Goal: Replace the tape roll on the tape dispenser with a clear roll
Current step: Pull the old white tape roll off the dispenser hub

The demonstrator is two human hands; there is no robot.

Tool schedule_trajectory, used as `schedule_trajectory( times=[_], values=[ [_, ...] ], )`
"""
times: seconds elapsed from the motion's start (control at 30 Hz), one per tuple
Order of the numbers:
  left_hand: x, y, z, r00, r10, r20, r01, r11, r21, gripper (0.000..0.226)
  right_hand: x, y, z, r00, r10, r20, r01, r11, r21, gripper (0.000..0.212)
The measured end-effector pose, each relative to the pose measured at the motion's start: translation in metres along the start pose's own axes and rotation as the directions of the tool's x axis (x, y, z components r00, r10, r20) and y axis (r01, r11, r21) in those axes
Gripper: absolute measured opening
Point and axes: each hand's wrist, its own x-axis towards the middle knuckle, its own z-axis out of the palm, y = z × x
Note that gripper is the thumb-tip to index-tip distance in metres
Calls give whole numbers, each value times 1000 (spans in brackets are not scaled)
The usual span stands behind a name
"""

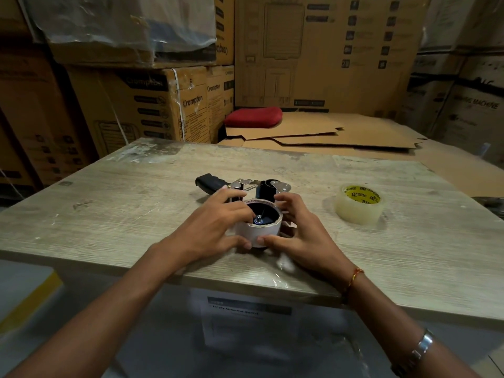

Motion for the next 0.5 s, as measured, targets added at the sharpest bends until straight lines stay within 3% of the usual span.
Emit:
schedule_trajectory(
  times=[0.3,0.4,0.5],
  values=[
    [6,4,-6,1000,29,-8,-28,999,36,41,3,5,-1,1000,7,-7,-7,1000,10,86],
    [6,5,-8,1000,16,-13,-15,999,50,41,5,3,-4,999,27,47,-29,999,33,89],
    [5,8,-12,1000,-9,-7,9,998,63,41,5,-2,-8,994,-68,88,81,983,-163,73]
  ],
)
